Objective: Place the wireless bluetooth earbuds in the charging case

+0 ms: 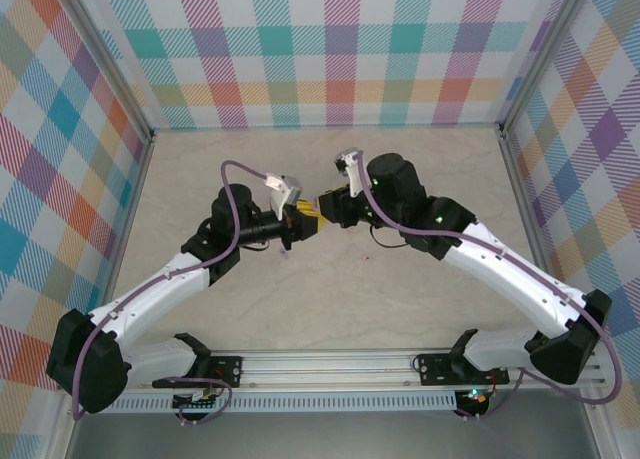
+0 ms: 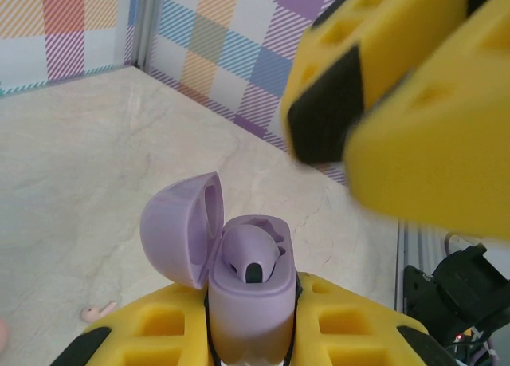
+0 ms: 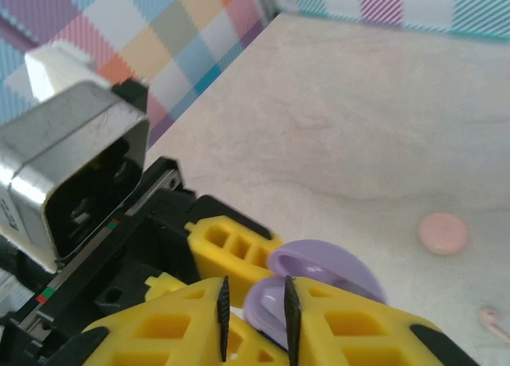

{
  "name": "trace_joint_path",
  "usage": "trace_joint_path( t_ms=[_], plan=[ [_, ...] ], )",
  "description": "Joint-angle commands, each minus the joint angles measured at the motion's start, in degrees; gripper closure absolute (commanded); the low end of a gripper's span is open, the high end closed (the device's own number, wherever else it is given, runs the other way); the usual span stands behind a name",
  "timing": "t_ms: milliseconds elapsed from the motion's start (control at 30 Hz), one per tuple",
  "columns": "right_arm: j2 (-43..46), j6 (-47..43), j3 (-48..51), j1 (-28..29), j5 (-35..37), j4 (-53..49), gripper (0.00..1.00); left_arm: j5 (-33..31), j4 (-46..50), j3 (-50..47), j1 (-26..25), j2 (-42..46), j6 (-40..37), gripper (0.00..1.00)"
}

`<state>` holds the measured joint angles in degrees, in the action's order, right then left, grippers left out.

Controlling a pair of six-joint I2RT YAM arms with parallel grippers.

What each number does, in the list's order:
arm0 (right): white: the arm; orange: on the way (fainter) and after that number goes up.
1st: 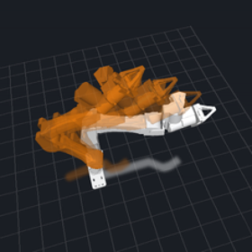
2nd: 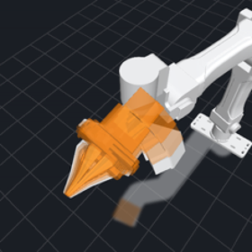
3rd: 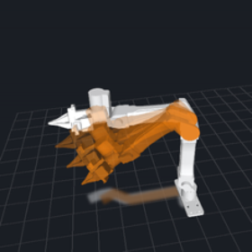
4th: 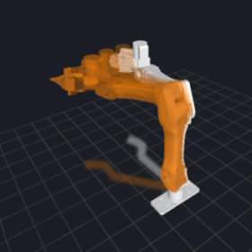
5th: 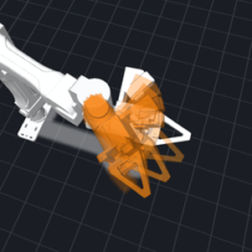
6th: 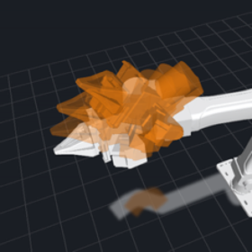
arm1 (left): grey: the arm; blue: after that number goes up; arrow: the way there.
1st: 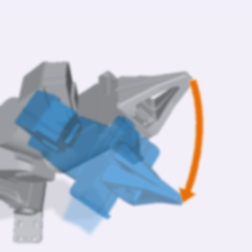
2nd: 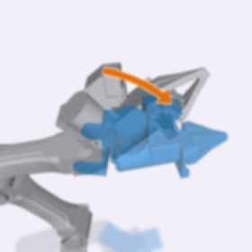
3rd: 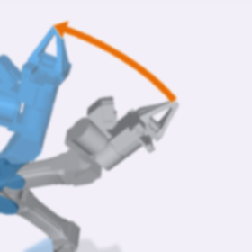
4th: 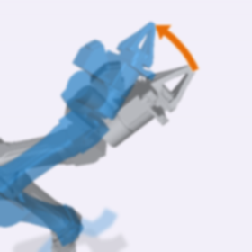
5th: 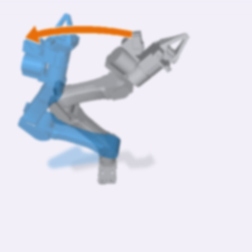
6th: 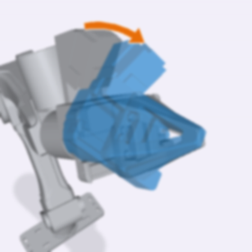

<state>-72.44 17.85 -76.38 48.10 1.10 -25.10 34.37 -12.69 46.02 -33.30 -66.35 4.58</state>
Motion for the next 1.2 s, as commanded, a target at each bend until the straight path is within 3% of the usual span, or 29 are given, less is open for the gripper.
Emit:
trace_joint_path(
  t_ms=[0, 167, 367, 567, 833, 1167],
  plan=[
    [4.4, 2.6, 1.8, -0.1, 12.1, -0.5, 0.72, -1.7, 3.3, 2.4, -0.2, 3.3, -1.4, 0.88],
    [4.8, 4.8, 4.0, -4.3, 12.9, -4.9, 0.7, -4.7, 9.2, 4.5, 1.5, 6.5, 0.6, 0.88],
    [-0.7, 3.5, 5.0, -7.2, 4.4, -7.1, 0.65, -4.5, 15.3, 8.4, 4.1, 9.3, 2.5, 0.85],
    [-9.4, 4.5, 5.2, -7.4, -3.6, -5.3, 0.64, 0.6, 23.7, 15.4, 10.6, 8.3, 3.1, 0.84],
    [-23.1, 6.8, 0.7, -6.9, -14.3, -3.3, 0.64, 1.7, 21.2, 14.9, 19.7, 9.1, 2.5, 0.86],
    [-38.4, 4.9, -11.3, -1.8, -15.4, -6.0, 0.59, -3.6, 22.1, 12.2, 23.0, 11.9, 1.8, 0.87]
  ],
)
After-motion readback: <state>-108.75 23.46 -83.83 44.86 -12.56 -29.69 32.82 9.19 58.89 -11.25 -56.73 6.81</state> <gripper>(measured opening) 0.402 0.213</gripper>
